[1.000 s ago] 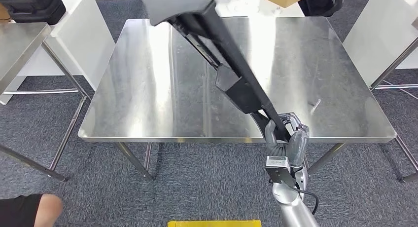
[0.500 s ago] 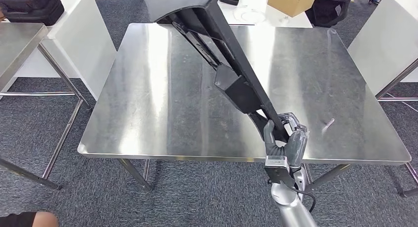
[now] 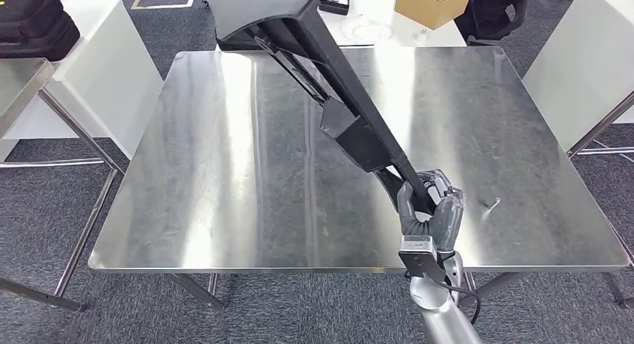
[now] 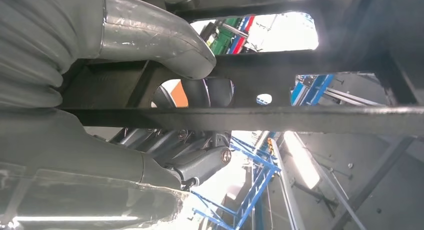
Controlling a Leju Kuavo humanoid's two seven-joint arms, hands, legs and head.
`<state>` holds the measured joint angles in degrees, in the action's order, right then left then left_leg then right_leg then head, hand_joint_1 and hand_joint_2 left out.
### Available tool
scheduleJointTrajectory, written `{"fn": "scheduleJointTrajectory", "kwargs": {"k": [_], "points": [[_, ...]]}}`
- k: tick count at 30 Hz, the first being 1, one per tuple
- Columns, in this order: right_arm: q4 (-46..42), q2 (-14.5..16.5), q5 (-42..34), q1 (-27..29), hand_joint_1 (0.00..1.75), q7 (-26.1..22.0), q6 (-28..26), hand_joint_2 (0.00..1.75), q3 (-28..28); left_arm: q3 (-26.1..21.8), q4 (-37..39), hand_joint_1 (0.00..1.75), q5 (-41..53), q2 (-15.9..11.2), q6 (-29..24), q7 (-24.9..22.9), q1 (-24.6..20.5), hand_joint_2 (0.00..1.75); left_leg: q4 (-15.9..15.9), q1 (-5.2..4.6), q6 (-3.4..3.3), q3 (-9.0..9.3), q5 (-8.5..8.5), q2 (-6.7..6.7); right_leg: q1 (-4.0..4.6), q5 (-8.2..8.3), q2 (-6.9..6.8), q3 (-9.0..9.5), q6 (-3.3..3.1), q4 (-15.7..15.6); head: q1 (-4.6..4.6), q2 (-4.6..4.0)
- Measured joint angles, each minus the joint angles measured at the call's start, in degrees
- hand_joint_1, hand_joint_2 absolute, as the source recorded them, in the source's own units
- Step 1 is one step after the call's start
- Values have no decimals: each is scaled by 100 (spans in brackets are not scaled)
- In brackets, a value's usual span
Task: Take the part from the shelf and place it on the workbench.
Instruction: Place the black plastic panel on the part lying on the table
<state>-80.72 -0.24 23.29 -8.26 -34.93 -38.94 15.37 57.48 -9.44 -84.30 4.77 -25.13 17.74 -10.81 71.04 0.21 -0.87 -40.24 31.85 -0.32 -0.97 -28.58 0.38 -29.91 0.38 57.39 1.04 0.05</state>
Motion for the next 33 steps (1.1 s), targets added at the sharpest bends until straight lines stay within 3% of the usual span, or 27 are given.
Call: {"fn": "scheduleJointTrajectory", "kwargs": {"k": [1,2,3,6,8,10,12,13,14,15,17,18,19,21,22,25,33], "points": [[20,7,-16,-21,175,-2,20,175,21,-26,-1,0,-23,-1,-13,-3,2,175,-394,-9,-45,93,-324,3,5,-54,5,69,9,-4,-2,-1],[45,17,-33,-53,175,-5,42,175,45,-55,-1,0,-43,-3,-23,-3,5,175,-738,-27,-90,194,-543,6,16,-101,7,141,23,-9,-5,-1],[73,28,-48,-93,175,-8,66,175,73,-81,-2,0,-61,-5,-29,-1,5,175,-1004,-52,-133,273,-627,6,23,-142,15,183,47,-21,-1,0],[152,71,-58,-199,175,-8,108,175,148,-127,-15,0,-80,4,-54,16,29,175,-1230,-106,-240,395,-568,-22,47,-178,28,247,164,-12,5,1],[182,87,-51,-241,175,17,113,175,184,-160,-30,0,-70,17,-76,20,55,175,-1302,-81,-306,545,-617,-26,59,-242,17,274,220,137,3,1],[199,91,-48,-288,175,47,119,175,212,-184,-49,0,-54,39,-93,12,50,175,-1336,-53,-351,671,-588,-22,54,-476,7,22,211,605,1,1],[226,90,-56,-305,175,60,132,175,236,-191,-59,0,-47,63,-113,-4,48,175,-1333,-50,-360,703,-540,-28,41,-728,6,-458,218,1317,-5,1],[250,90,-61,-301,175,66,146,175,248,-192,-61,0,-44,71,-123,-20,57,175,-1330,-50,-352,720,-516,-33,29,-769,5,-652,251,1535,-5,1],[276,90,-63,-296,175,69,166,175,260,-193,-61,0,-40,76,-132,-39,66,175,-1327,-47,-341,746,-489,-42,18,-711,3,-750,301,1555,-4,1],[305,87,-64,-298,175,68,188,175,273,-195,-61,0,-28,80,-138,-66,72,175,-1325,-41,-326,782,-458,-51,5,-548,2,-743,367,1360,-4,1],[373,78,-64,-317,175,52,237,175,299,-196,-64,0,13,92,-142,-130,74,175,-1326,-26,-282,874,-383,-70,-16,-81,-4,-539,495,634,-4,1],[425,73,-61,-344,175,36,261,175,321,-196,-67,0,43,99,-145,-170,67,175,-1327,-26,-255,911,-350,-73,-8,67,-9,-459,500,320,-5,1],[503,70,-42,-382,175,13,282,175,362,-195,-72,0,78,105,-151,-229,52,175,-1328,-31,-226,921,-325,-73,6,162,-10,-398,449,135,-7,1],[716,70,30,-473,175,-47,308,175,470,-191,-84,0,168,109,-164,-372,8,175,-1324,-50,-187,912,-295,-67,26,201,-10,-389,298,35,-3,1],[844,75,78,-515,175,-78,309,175,531,-189,-90,0,212,109,-171,-441,-15,175,-1326,-55,-198,901,-294,-65,21,237,-4,-376,257,41,1,1],[1173,97,140,-629,175,-139,307,175,676,-184,-98,0,306,103,-179,-538,-76,175,-1338,-57,-259,907,-318,-63,9,258,6,-371,253,36,5,1],[2678,290,87,-1460,175,-356,122,175,919,-59,-98,0,739,132,-104,-807,-316,175,-1415,-52,-272,945,-331,-42,39,238,23,-373,191,34,2,1]]}}
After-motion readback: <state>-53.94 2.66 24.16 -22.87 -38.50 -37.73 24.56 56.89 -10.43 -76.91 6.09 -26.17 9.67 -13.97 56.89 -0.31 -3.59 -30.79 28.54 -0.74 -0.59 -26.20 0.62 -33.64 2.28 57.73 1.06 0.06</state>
